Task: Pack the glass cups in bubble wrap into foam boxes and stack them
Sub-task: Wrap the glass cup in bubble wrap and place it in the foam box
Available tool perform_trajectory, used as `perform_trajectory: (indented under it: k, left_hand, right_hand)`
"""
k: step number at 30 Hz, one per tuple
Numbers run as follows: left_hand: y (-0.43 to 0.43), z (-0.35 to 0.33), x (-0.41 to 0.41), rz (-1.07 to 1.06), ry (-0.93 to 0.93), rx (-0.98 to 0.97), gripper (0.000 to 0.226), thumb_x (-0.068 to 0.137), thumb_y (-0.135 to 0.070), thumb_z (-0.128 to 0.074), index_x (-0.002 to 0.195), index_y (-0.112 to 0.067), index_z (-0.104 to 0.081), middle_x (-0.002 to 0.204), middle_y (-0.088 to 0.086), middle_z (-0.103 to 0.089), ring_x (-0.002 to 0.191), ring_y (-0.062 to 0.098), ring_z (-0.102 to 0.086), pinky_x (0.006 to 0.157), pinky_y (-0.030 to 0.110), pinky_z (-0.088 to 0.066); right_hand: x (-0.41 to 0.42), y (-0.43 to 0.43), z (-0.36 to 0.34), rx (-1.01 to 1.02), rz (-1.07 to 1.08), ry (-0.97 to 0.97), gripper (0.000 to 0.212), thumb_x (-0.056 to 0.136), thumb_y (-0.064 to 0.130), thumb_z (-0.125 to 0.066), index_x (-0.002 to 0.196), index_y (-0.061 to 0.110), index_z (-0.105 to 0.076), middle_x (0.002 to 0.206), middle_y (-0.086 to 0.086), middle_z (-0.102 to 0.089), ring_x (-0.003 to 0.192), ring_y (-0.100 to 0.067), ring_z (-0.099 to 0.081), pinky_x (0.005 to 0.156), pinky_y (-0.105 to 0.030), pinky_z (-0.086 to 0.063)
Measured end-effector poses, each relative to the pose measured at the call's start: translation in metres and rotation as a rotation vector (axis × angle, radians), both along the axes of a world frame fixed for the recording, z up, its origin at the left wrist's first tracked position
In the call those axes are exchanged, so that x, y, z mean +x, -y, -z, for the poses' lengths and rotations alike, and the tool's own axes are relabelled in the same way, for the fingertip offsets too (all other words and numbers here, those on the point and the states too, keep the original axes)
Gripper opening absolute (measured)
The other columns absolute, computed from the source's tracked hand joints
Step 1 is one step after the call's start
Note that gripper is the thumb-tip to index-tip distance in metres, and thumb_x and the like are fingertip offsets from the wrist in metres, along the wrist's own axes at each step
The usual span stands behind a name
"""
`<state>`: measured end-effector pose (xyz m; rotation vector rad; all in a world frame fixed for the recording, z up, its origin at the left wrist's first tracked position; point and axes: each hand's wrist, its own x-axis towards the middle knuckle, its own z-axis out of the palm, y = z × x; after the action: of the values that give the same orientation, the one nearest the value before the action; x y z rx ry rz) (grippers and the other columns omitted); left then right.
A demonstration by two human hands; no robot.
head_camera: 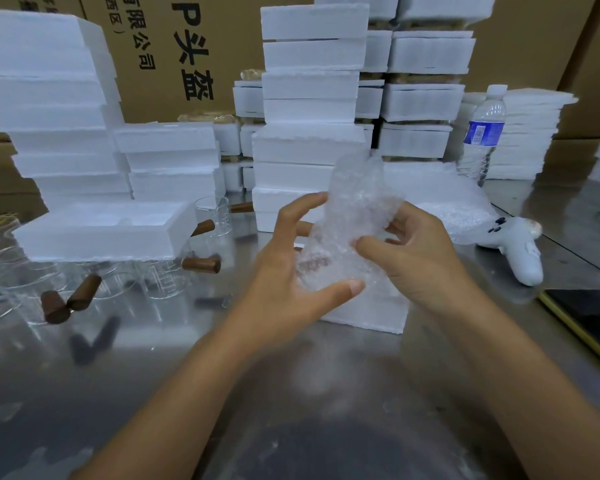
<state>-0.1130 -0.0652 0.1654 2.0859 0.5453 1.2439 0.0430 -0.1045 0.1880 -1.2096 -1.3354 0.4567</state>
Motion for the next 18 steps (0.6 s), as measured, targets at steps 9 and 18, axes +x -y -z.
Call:
perform_trajectory:
  k: [9, 18]
  left_hand:
    - [-0.01, 0.001, -0.004, -0.12, -0.007, 0.012, 0.049, 0.072, -0.049, -0.071, 0.114, -0.053, -0.045, 0.119, -0.019, -0.056, 0.109, -0.002, -0.055, 0.087, 0.015, -0.044]
    - [-0.014, 0.005, -0.006, -0.215, -0.169, 0.15, 0.039, 0.065, -0.051, -0.075, 0.089, -0.058, -0.045, 0.102, -0.023, -0.049, 0.098, -0.014, -0.046, 0.078, -0.001, -0.032]
  right_hand:
    - [-0.012, 0.004, 0.005, 0.196, 0.06, 0.377, 0.026, 0.088, 0.035, -0.049, 0.078, 0.017, -0.065, 0.092, 0.008, -0.056, 0.097, -0.005, -0.048, 0.077, -0.006, -0.035]
    - [-0.005, 0.002, 0.007, 0.186, 0.183, 0.149, 0.026, 0.077, 0.026, -0.074, 0.089, 0.034, -0.052, 0.079, 0.012, -0.064, 0.085, 0.002, -0.059, 0.072, 0.0, -0.037]
